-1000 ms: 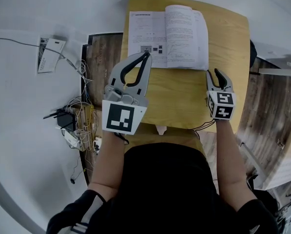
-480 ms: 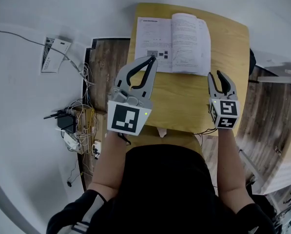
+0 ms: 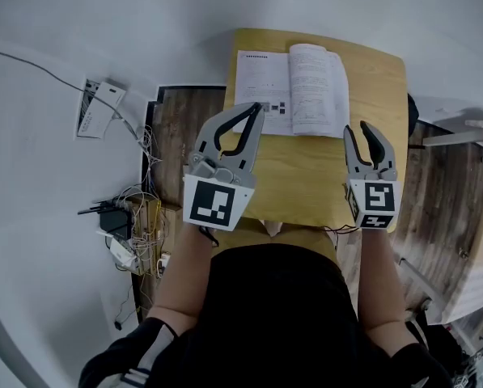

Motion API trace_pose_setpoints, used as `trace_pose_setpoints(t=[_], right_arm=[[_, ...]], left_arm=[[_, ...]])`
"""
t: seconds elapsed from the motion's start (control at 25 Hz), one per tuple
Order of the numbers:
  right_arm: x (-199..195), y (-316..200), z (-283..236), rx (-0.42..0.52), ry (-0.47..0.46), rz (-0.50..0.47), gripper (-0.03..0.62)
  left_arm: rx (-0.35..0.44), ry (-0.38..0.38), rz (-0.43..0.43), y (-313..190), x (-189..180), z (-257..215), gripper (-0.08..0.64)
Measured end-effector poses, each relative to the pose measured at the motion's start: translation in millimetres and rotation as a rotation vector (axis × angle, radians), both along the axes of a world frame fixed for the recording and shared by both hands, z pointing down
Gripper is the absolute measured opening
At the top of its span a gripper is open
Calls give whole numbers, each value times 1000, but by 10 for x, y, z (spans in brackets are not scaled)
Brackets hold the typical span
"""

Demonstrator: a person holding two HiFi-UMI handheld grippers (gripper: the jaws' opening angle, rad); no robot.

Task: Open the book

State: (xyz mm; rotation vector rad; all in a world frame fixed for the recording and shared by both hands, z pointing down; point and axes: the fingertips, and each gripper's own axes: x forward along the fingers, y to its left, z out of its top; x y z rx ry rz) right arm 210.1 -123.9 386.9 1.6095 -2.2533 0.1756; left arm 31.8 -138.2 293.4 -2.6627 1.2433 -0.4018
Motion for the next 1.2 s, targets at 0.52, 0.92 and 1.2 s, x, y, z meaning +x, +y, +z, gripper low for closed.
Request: trace_pose_setpoints(t=[0.52,0.92,1.2], right_arm=[[-531,201,-939,196,15,-47,133],[-918,343,-1520,321,1,-137,133],[-1090,388,-1815,395,-14,-174,133]], left_arm=[[95,25,64,188,-69,-465,11],[148,32,98,273,-158,-828,11],[146,44,117,283,-214,-835,11]])
